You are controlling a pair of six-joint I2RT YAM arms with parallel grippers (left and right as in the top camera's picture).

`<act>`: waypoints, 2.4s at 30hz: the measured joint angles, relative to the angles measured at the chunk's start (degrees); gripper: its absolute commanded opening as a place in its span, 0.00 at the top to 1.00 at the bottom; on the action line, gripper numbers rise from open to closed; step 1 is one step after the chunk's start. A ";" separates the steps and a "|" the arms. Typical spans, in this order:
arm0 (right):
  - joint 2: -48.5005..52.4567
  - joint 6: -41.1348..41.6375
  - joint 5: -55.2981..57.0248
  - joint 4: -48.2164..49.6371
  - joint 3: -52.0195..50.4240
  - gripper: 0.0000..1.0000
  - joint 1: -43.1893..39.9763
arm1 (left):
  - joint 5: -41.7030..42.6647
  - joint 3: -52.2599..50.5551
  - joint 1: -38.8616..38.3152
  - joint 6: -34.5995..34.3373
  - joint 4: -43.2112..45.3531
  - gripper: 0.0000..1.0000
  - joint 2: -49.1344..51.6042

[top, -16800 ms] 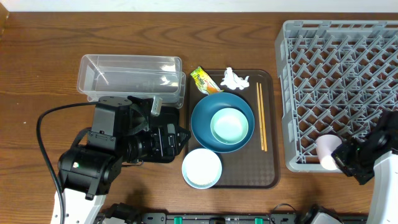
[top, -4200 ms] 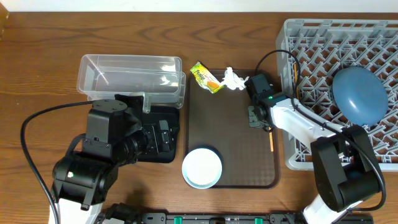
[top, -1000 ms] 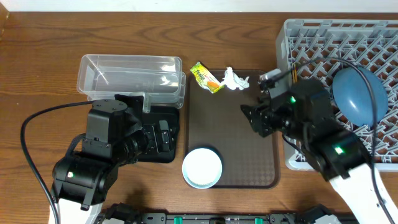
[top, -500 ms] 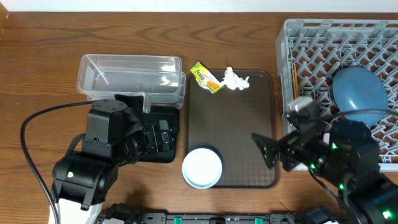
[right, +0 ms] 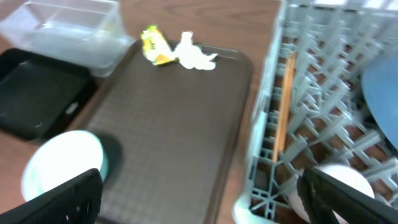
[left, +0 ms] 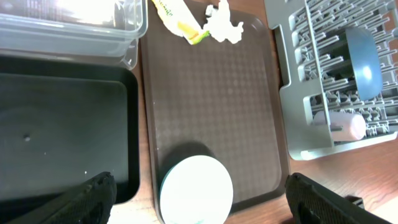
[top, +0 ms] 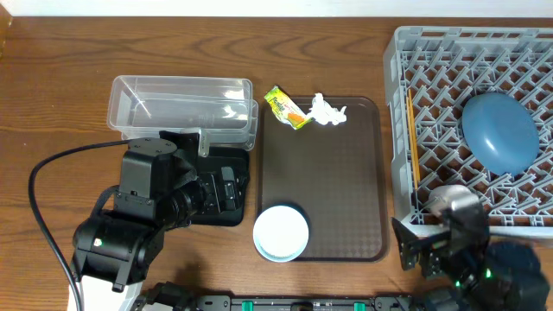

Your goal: Sort waste into correct bins and load items into the dishwasher rack

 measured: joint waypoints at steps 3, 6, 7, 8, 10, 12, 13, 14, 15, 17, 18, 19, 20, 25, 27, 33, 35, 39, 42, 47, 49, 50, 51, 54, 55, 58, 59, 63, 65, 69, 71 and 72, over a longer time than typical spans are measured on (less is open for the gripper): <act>-7.72 -0.04 -0.61 0.79 -6.86 0.01 -4.11 | -0.02 0.02 0.00 0.00 0.07 0.11 0.00; -14.19 -0.04 -1.77 0.85 -12.48 0.01 -7.37 | 0.00 0.04 0.00 0.00 0.04 0.11 0.00; -15.82 -0.04 -2.08 0.98 -14.14 0.01 -8.24 | -0.02 0.04 0.00 0.00 0.02 0.11 0.00; -16.61 -0.11 -2.38 1.31 -15.41 0.01 -8.92 | 0.00 0.04 0.00 0.00 0.02 0.11 0.00; -16.81 -0.76 -2.95 4.17 -17.99 0.01 -9.77 | -0.02 0.04 0.00 0.02 0.04 0.11 0.00; -16.83 -1.90 -3.89 8.61 -20.92 0.01 -10.40 | -0.02 0.04 0.00 0.00 0.02 0.11 0.00; -16.87 -2.36 -4.37 11.08 -22.45 0.01 -10.58 | -0.02 0.04 0.00 0.00 0.02 0.11 -0.02; -16.94 -2.82 -4.96 13.99 -24.28 0.01 -10.64 | -0.02 0.04 0.00 0.02 0.04 0.11 -0.02; -16.96 -3.23 -5.51 16.79 -26.36 0.01 -10.64 | -0.02 0.04 0.00 0.00 0.04 0.11 0.00; -17.03 -3.32 -6.38 21.99 -30.16 0.01 -10.69 | -0.02 0.04 0.00 0.02 0.04 0.11 0.00; -17.03 -3.28 -6.69 24.59 -32.20 0.01 -10.69 | -0.02 0.04 0.00 0.00 0.04 0.11 0.00; -17.00 -3.21 -6.88 26.71 -34.14 0.01 -10.71 | 0.00 0.04 0.00 0.02 0.02 0.11 0.00; -16.98 -3.15 -6.91 28.06 -35.60 0.01 -10.71 | 0.00 0.04 0.00 0.02 0.02 0.11 0.00; -16.98 -3.10 -6.45 32.28 -36.79 0.01 -10.80 | 0.00 0.04 0.00 0.00 0.02 0.11 0.00; -16.98 -3.10 -5.66 33.14 -37.00 0.01 -10.80 | 0.00 0.04 0.00 0.00 0.02 0.11 0.00; -17.09 -3.04 -4.35 51.69 -41.64 0.01 -10.80 | 0.00 0.04 0.00 0.00 0.04 0.11 0.00; -17.09 -2.99 -4.11 54.05 -43.19 0.01 -10.80 | 0.00 0.04 0.00 0.00 0.00 0.11 0.00; -17.09 -2.99 -3.80 54.40 -44.17 0.01 -10.80 | 0.00 0.04 0.00 0.00 0.02 0.11 0.00; -17.09 -2.99 -3.74 54.45 -44.17 0.01 -10.80 | 0.00 0.04 0.00 0.00 0.02 0.11 0.00; -17.09 -2.99 -3.74 54.45 -44.17 0.01 -10.80 | 0.00 0.04 0.00 0.02 0.02 0.11 0.00; -17.09 -3.02 -3.72 54.45 -44.17 0.01 -10.80 | -0.02 0.04 0.00 0.00 0.02 0.11 0.00; -17.09 -2.99 -3.72 54.45 -44.17 0.01 -10.80 | 0.00 0.04 0.00 0.02 0.02 0.11 0.00; -17.09 -2.99 -3.74 54.45 -44.17 0.01 -10.80 | 0.00 0.04 0.00 0.00 0.02 0.11 0.00; -17.09 -2.99 -3.74 54.45 -44.17 0.01 -10.80 | 0.00 0.04 0.00 0.00 0.02 0.11 0.00; -17.09 -3.02 -3.74 54.45 -44.17 0.01 -10.80 | 0.00 0.04 0.00 0.00 0.02 0.11 0.00; -17.09 -3.02 -3.72 54.45 -44.17 0.01 -10.80 | 0.00 0.04 0.00 0.00 0.02 0.11 0.00; -17.09 -3.02 -3.74 54.45 -44.17 0.01 -10.80 | 0.00 0.04 0.00 0.00 0.02 0.11 0.00; -17.09 -2.99 -3.72 54.45 -44.17 0.01 -10.80 | 1.18 0.04 0.00 -2.32 -0.13 0.11 0.00; -17.09 -3.02 -3.72 54.45 -44.17 0.01 -10.80 | 2.45 0.04 0.00 -3.58 -1.44 0.11 0.00; -17.09 -2.99 -3.74 54.45 -44.17 0.01 -10.80 | 4.00 0.04 -0.94 -5.25 -0.33 0.11 0.48; -17.09 -2.99 -3.72 54.45 -44.17 0.01 -10.80 | 4.44 0.04 -3.34 -5.42 -0.35 0.11 1.79; -17.09 -3.02 -3.72 54.45 -44.17 0.01 -10.80 | 4.35 0.04 -5.05 -5.44 -0.50 0.11 2.86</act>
